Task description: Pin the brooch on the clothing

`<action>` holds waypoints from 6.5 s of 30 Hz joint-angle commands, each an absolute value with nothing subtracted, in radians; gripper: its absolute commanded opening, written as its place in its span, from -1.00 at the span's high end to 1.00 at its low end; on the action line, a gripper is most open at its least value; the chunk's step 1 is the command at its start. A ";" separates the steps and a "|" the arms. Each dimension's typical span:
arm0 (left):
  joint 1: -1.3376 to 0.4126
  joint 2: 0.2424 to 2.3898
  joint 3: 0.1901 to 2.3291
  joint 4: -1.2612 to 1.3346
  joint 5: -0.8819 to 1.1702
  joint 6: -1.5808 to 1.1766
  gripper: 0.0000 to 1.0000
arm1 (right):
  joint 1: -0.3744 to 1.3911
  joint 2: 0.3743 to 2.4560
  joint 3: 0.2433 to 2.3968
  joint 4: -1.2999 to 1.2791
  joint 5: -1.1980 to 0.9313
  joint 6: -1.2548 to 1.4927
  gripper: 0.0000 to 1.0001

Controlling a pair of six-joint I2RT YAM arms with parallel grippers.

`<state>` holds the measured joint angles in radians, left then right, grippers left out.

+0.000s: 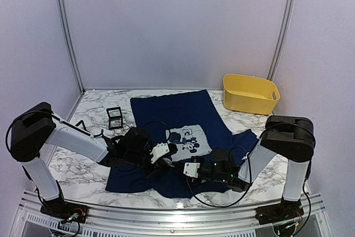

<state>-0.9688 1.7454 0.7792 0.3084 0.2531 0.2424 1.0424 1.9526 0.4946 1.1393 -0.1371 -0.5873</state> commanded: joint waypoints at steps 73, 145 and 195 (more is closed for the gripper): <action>-0.968 1.568 0.733 0.275 0.310 0.225 1.00 | 0.831 1.823 0.601 0.744 -0.590 -0.261 -0.47; -1.045 1.579 0.770 0.169 0.247 0.399 1.00 | 0.736 2.053 0.976 0.616 -0.914 0.267 0.85; -1.028 1.568 0.753 0.189 0.229 0.376 1.00 | 0.774 1.954 0.917 0.381 -0.984 -0.235 0.14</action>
<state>-1.0328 1.5867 0.7429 0.2039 0.1947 0.3676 0.7593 1.9778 0.8833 0.4015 -0.9966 -0.1802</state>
